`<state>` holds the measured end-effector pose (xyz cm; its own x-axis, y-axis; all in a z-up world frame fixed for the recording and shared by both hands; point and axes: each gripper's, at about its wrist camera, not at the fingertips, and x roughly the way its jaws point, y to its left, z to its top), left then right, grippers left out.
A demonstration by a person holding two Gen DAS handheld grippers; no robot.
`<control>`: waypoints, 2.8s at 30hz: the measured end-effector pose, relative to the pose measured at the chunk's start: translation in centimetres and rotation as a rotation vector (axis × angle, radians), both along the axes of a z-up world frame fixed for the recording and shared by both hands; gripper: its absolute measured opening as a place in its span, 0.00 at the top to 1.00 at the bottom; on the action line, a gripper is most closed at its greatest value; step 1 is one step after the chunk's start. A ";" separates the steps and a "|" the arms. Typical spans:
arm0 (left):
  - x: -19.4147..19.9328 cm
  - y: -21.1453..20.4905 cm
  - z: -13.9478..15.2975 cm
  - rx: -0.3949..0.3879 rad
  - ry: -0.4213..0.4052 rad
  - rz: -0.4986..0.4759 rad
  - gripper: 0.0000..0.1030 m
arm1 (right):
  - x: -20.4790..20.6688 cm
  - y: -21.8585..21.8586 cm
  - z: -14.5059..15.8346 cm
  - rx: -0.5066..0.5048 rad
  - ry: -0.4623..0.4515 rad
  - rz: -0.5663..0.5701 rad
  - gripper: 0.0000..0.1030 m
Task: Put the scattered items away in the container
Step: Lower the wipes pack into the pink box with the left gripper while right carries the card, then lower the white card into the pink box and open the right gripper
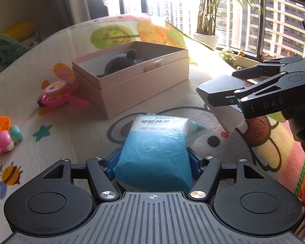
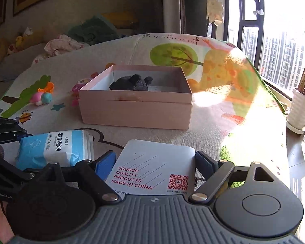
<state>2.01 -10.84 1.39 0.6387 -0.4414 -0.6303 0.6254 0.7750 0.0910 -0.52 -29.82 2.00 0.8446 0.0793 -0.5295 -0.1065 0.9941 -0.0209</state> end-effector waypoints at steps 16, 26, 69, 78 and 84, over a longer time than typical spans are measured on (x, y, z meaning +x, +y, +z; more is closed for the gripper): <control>-3.6 0.7 5.0 -0.042 -0.150 0.022 0.38 | -3.5 0.3 4.6 -0.047 -0.157 0.021 0.17; -2.9 0.5 7.9 -0.069 -0.248 0.029 0.38 | -4.5 0.5 7.2 -0.071 -0.247 0.042 0.17; 11.3 3.2 3.8 -0.152 -0.115 0.077 0.02 | 17.5 -1.0 4.8 0.034 -0.032 0.069 0.11; 6.6 9.7 0.3 -0.176 0.001 0.331 0.00 | 17.1 0.7 4.5 0.124 0.038 0.049 0.11; 5.5 11.7 0.4 -0.273 -0.024 0.378 0.00 | 18.8 1.2 3.3 0.213 0.064 0.012 0.03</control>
